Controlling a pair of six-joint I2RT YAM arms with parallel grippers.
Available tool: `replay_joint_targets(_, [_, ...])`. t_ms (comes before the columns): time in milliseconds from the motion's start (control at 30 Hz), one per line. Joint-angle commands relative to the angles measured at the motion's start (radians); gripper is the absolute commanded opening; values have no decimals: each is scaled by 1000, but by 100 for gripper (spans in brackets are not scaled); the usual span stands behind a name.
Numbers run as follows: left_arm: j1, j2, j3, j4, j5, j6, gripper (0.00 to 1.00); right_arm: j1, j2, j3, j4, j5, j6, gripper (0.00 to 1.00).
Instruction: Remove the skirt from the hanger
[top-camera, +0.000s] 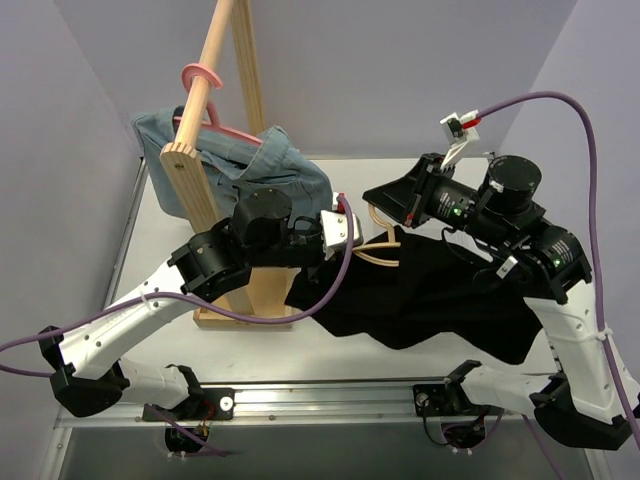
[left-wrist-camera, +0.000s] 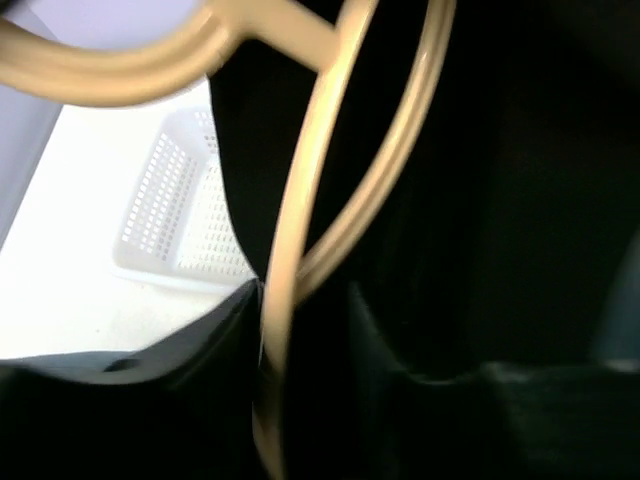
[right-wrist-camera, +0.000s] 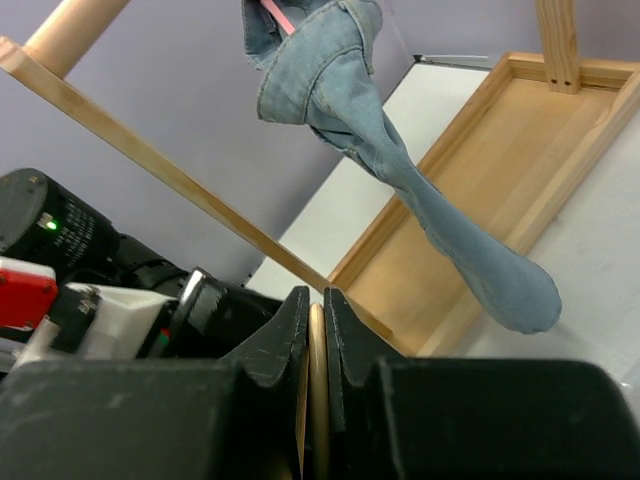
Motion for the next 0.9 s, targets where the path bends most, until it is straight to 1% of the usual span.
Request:
replay_joint_targets(0, [-7, -25, 45, 98, 39, -47, 52, 3, -42, -18, 24, 44, -27, 0])
replay_joint_targets(33, [-7, -36, 28, 119, 29, -59, 78, 3, -46, -18, 14, 61, -27, 0])
replay_joint_targets(67, [-7, -39, 23, 126, 24, -78, 94, 3, -50, -20, 7, 73, -27, 0])
replay_joint_targets(133, [-7, -47, 28, 132, -17, -110, 94, 3, -64, -25, -13, 92, -30, 0])
replay_joint_targets(167, [-7, -48, 29, 140, -74, -144, 94, 3, -76, -25, -41, 124, -36, 0])
replay_joint_targets(267, [-7, -62, 30, 141, -138, -187, 94, 1, -104, -40, -56, 167, -47, 0])
replay_joint_targets(367, [-8, -62, 36, 114, -198, -225, 94, 3, -154, -67, -58, 182, -46, 0])
replay_joint_targets(400, [-8, -64, 34, 107, -258, -248, 94, 3, -176, -74, -65, 184, -47, 0])
replay_joint_targets(533, [-8, -62, 11, 85, -369, -313, 94, 3, -228, -110, -62, 176, -44, 0])
replay_joint_targets(633, [-8, -26, 34, 39, -380, -352, 94, 3, -256, -114, -71, 171, -44, 0])
replay_joint_targets(767, [-8, 20, 66, 0, -353, -391, 94, 3, -274, -100, -93, 182, -61, 0])
replay_joint_targets(867, [-11, 36, 69, -5, -306, -400, 94, 3, -276, -92, -110, 196, -69, 0])
